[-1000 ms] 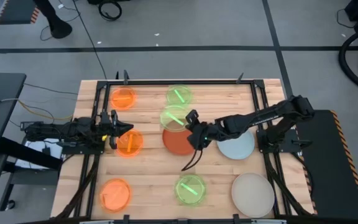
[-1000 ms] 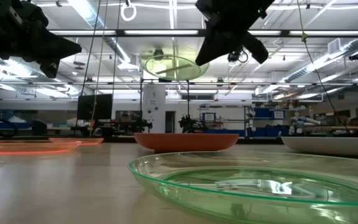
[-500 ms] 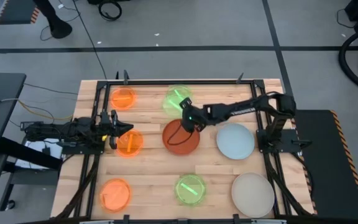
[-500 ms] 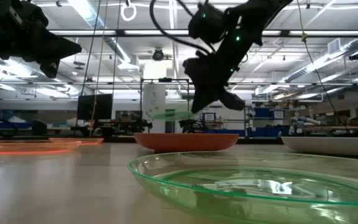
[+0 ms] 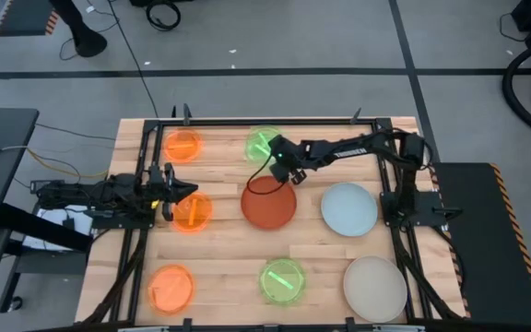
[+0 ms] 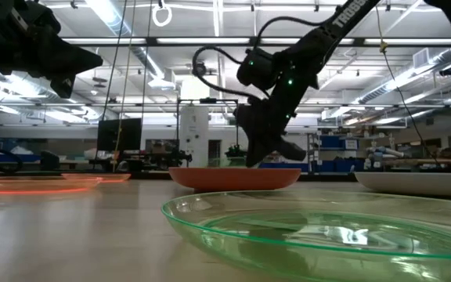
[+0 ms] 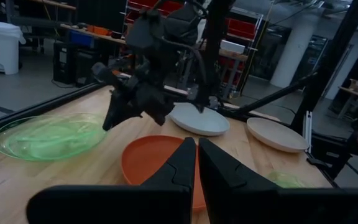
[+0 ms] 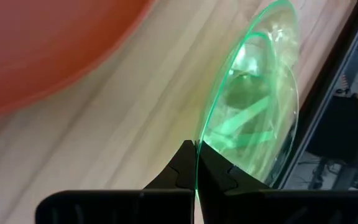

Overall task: Stack plastic plates
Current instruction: Stack the top right green plate on top of the top green plate, then stack the bottom green plate on top of the other green plates

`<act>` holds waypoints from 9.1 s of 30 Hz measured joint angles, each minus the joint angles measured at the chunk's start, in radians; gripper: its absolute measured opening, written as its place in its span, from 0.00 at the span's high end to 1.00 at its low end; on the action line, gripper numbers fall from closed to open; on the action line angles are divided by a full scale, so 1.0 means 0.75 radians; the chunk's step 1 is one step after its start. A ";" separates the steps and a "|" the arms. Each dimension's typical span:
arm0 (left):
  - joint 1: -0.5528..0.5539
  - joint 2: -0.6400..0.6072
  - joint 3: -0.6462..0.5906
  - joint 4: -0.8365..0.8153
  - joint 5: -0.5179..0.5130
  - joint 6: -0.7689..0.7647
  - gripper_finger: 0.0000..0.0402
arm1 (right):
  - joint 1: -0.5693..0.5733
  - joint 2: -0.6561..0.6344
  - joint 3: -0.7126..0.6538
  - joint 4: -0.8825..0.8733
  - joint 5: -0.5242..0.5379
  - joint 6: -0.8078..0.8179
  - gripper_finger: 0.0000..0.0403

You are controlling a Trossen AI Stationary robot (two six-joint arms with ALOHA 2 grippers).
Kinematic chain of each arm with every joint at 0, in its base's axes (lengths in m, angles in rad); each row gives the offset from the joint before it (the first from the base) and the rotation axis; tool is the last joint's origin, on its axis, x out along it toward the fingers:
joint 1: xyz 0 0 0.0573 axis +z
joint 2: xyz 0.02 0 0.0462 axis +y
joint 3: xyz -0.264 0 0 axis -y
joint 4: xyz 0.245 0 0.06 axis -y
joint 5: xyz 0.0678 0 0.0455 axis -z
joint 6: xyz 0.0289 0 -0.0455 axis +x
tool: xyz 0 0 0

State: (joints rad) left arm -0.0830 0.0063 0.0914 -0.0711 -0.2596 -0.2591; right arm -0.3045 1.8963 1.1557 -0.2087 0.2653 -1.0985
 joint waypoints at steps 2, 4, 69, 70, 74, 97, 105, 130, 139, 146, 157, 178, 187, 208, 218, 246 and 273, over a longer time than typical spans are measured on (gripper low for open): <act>0.000 -0.001 0.000 0.001 0.000 0.000 0.93 | -0.001 0.019 0.000 0.000 0.018 -0.014 0.98; 0.000 0.000 0.000 0.001 0.000 0.000 0.93 | -0.001 0.026 0.000 0.008 0.034 -0.021 0.98; 0.000 -0.001 0.000 -0.001 0.000 0.000 0.93 | 0.200 -0.159 0.000 -0.006 0.139 0.390 0.55; 0.000 0.000 0.000 -0.001 0.000 0.000 0.93 | 0.252 -0.187 0.000 -0.016 0.144 0.416 0.55; 0.000 -0.001 0.000 -0.001 0.000 0.000 0.93 | 0.460 -0.283 0.000 -0.046 0.111 0.556 0.55; 0.000 0.000 0.000 0.000 0.000 0.000 0.93 | 1.440 -0.329 0.001 0.204 0.006 1.060 0.55; 0.001 -0.001 0.000 0.000 0.000 0.000 0.93 | 1.634 -0.329 0.001 -0.034 0.072 1.321 0.43; 0.000 0.000 0.000 0.000 0.000 0.000 0.93 | 1.659 -0.053 0.065 -0.051 0.166 1.485 0.39; 0.000 0.000 0.000 0.000 0.000 0.000 0.93 | 1.605 0.227 0.310 -0.303 0.293 1.495 0.42; 0.000 0.000 0.000 0.000 0.000 0.000 0.93 | 1.561 0.309 0.336 -0.458 0.429 1.430 0.49; 0.000 0.000 0.000 0.001 0.000 0.000 0.93 | 1.545 0.327 0.335 -0.494 0.408 1.225 0.65; 0.000 0.000 0.000 -0.001 0.000 0.000 0.93 | 1.427 0.343 0.337 -0.419 0.334 1.056 0.77; 0.000 0.000 0.000 -0.001 0.000 0.000 0.93 | 1.423 0.348 0.333 -0.389 0.319 1.066 0.95; 0.000 0.000 0.000 0.000 0.000 0.000 0.93 | 1.193 0.352 0.928 -1.080 0.663 0.915 0.98; 0.000 0.000 0.000 0.000 0.000 0.000 0.93 | 0.594 0.351 0.954 -1.159 0.557 0.868 0.98; 0.000 0.000 0.000 0.000 0.000 0.000 0.93 | 0.029 0.347 0.712 -0.639 0.155 0.784 0.98; 0.000 0.000 0.000 0.000 0.000 0.000 0.93 | -0.036 0.348 0.621 -0.480 0.037 0.747 0.97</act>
State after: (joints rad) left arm -0.0829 0.0061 0.0912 -0.0711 -0.2599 -0.2588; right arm -0.3313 2.1571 1.6215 -0.5690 0.2928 -0.5381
